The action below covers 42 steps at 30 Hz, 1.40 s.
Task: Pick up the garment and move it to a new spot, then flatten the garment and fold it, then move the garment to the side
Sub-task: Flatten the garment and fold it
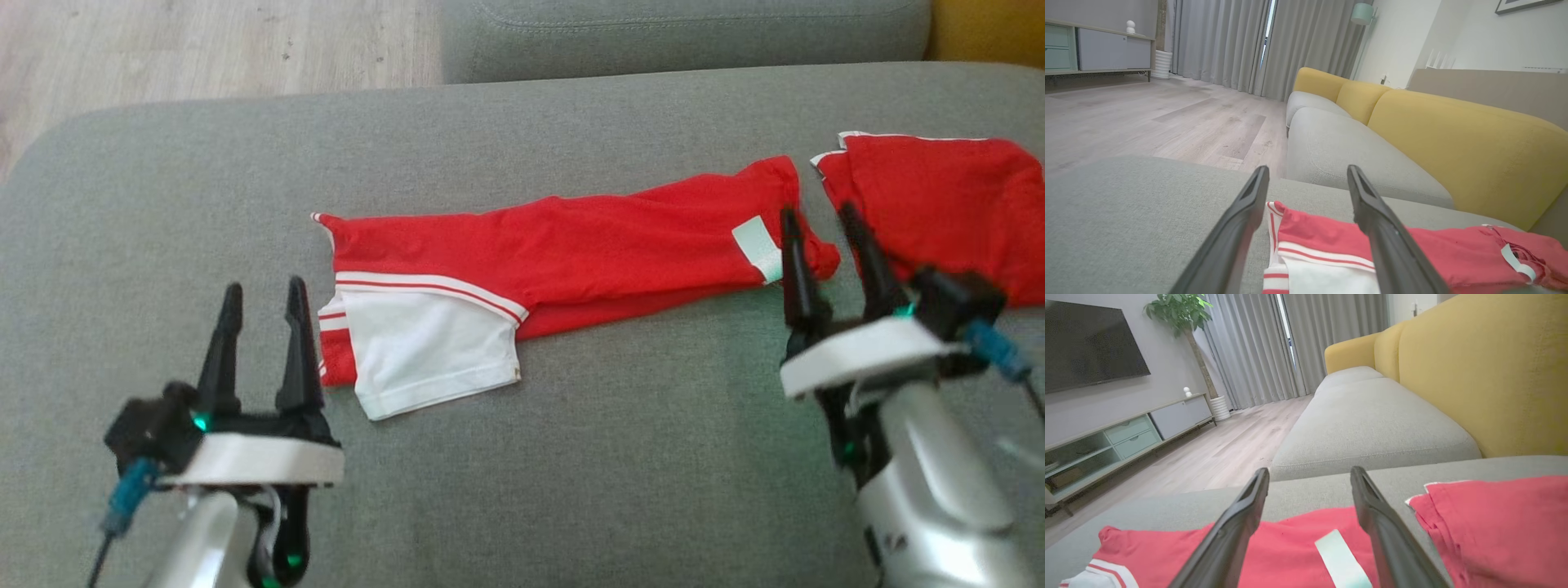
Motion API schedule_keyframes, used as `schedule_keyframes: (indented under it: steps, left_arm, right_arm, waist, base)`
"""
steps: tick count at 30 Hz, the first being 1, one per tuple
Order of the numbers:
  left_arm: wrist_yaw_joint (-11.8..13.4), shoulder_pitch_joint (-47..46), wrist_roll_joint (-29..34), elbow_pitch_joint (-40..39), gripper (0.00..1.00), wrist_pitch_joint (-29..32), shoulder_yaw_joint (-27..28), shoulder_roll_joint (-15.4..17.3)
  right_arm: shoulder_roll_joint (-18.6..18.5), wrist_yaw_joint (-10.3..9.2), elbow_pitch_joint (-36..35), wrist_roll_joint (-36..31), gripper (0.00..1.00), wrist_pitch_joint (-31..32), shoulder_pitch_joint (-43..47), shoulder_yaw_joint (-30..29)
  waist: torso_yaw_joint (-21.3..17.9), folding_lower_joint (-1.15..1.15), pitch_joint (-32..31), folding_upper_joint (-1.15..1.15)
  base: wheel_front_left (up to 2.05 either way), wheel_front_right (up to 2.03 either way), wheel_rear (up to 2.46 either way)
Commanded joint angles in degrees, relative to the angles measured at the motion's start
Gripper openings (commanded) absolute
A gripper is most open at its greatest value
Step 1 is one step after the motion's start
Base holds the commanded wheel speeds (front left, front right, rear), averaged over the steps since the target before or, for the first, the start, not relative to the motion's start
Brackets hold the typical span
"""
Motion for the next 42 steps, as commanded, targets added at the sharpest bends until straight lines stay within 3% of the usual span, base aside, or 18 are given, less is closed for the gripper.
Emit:
schedule_keyframes:
  steps: [1,8,15,20,32,36,42]
  left_arm:
    - [-0.4,-1.9,1.05,-1.74,1.0,-0.27,3.0,0.38]
    - [-6.03,1.87,9.21,-1.58,1.0,-0.28,10.47,-6.36]
    - [-8.92,0.6,12.74,-0.54,1.0,-0.28,12.91,-8.77]
    - [-9.59,-1.17,13.67,0.44,1.0,-0.28,12.48,-9.32]
    - [-9.8,-4.11,13.05,1.6,1.0,-0.28,9.49,-9.7]
    - [-9.8,-4.72,13.03,1.63,1.0,-0.28,9.21,-9.71]
    - [-9.8,-5.34,13.0,1.94,1.0,-0.28,9.01,-9.74]
  right_arm:
    - [0.43,-0.05,-2.17,-0.76,1.0,-0.62,-0.81,0.37]
    - [3.95,-0.05,-4.38,-5.37,1.0,-0.87,3.19,-3.11]
    - [4.72,-0.05,-5.13,-8.4,1.0,-0.89,1.69,-4.16]
    - [4.83,-0.05,-1.03,-11.63,1.0,2.09,-3.03,-9.0]
    - [5.05,-0.05,16.03,-22.25,1.0,7.48,-11.38,-27.91]
    - [5.05,-0.05,20.38,-21.74,1.0,6.9,-12.76,-28.52]
    - [5.06,-0.05,27.92,-18.75,1.0,4.55,-15.77,-24.9]
  waist:
    - [0.0,0.01,0.0,0.0]
    - [0.07,0.01,0.91,0.0]
    - [0.95,0.01,2.99,0.0]
    - [2.4,0.01,5.24,0.0]
    - [5.89,0.01,10.14,0.0]
    - [6.14,0.01,10.79,0.0]
    - [5.63,0.01,11.24,0.0]
  base:
    - [0.0,0.0,0.0]
    - [0.0,0.0,0.0]
    - [0.0,0.0,0.0]
    - [0.0,0.0,0.0]
    - [0.0,0.0,0.0]
    - [0.0,0.0,0.0]
    - [0.0,0.0,0.0]
